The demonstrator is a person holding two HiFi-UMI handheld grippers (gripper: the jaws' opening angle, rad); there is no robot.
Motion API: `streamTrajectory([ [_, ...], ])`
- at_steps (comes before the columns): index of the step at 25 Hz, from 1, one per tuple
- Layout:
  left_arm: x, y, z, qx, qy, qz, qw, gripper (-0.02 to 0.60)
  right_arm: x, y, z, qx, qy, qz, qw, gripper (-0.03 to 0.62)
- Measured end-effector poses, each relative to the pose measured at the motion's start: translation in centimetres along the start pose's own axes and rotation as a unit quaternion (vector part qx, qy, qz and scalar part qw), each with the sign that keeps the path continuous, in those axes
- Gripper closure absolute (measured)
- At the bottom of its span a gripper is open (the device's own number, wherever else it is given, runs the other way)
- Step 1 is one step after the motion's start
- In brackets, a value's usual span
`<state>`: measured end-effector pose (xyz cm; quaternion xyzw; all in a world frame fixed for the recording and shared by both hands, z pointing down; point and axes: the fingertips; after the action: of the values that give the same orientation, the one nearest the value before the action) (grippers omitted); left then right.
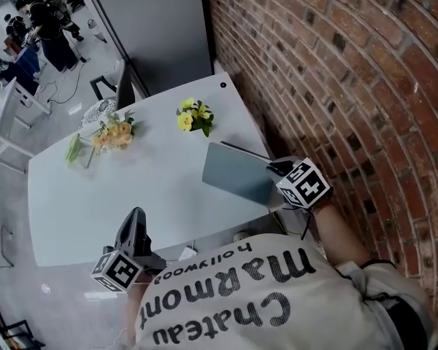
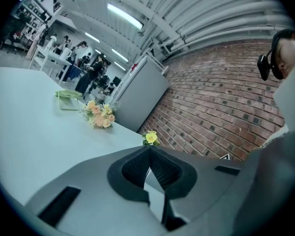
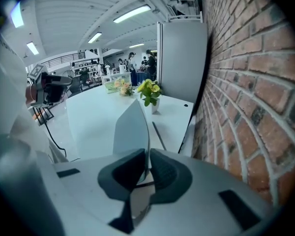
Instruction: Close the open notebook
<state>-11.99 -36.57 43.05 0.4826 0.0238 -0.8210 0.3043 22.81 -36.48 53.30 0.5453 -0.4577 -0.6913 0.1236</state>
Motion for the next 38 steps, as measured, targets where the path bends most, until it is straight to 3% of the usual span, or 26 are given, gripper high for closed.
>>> streamTrajectory([
  [20,-3.4,0.4,-1.2,0.06,-0.017,-0.022,0.9979,0.581,-1.5,3.7,-3.2,0.05,-0.005,0.005,0.999,0.551],
  [38,-5.8,-0.4,-2.2,0.083,-0.037,-0.035,0.9952,0.581,-3.0,5.5,-4.1,0.07,-0.023,0.024,0.997,0.542],
])
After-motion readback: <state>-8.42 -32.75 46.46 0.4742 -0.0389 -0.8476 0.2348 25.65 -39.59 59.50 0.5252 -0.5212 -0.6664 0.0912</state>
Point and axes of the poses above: the fingertips, and each gripper's own axes: y forward along the fingers, z to its left, x out of its top, and after that the axes turned 2 degrees about y, right-handed
